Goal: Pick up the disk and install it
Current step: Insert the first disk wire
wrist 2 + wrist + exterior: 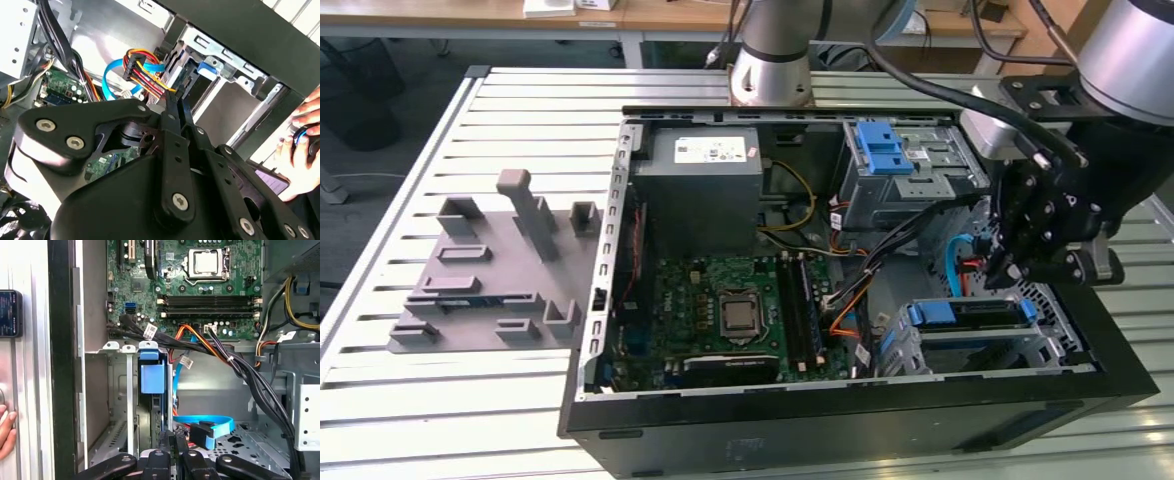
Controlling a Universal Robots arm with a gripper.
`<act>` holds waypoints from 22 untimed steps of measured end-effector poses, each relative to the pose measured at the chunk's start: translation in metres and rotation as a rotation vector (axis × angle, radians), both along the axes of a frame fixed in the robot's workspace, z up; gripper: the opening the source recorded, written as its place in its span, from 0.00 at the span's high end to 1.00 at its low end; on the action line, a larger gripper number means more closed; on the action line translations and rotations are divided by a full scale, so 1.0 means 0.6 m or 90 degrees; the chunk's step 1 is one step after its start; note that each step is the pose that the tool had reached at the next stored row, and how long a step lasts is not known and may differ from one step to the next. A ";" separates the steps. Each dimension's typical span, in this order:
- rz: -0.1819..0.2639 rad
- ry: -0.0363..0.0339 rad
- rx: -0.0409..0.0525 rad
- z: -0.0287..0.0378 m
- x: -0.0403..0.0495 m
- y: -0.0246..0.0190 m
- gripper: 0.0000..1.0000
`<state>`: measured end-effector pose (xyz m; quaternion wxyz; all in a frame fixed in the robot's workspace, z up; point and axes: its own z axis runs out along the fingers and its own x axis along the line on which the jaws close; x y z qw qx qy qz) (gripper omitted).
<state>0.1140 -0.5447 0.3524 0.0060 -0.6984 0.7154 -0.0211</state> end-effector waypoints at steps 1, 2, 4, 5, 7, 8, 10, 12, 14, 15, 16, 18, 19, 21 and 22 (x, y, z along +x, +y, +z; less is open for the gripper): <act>-0.001 0.0012 0.0004 -0.001 0.000 -0.0021 0.84; -0.001 0.0013 0.0005 -0.003 0.000 -0.0051 0.84; -0.003 0.0018 0.0005 -0.006 0.000 -0.0085 0.84; -0.004 0.0021 0.0006 -0.008 0.000 -0.0086 0.84; -0.004 0.0024 0.0007 -0.012 0.002 -0.0087 0.84; -0.004 0.0025 0.0007 -0.015 0.003 -0.0087 0.84; -0.005 0.0034 0.0006 -0.019 0.007 -0.0088 0.84; -0.005 0.0045 0.0005 -0.020 0.009 -0.0096 0.84; -0.006 0.0046 0.0006 -0.021 0.009 -0.0114 0.84; -0.006 0.0047 0.0007 -0.022 0.009 -0.0119 0.84; -0.006 0.0047 0.0007 -0.022 0.009 -0.0124 0.84; -0.006 0.0046 0.0007 -0.024 0.009 -0.0138 0.84; -0.006 0.0047 0.0007 -0.024 0.009 -0.0142 0.84; -0.007 0.0051 0.0005 -0.024 0.009 -0.0143 0.84; -0.007 0.0052 0.0005 -0.024 0.009 -0.0144 0.84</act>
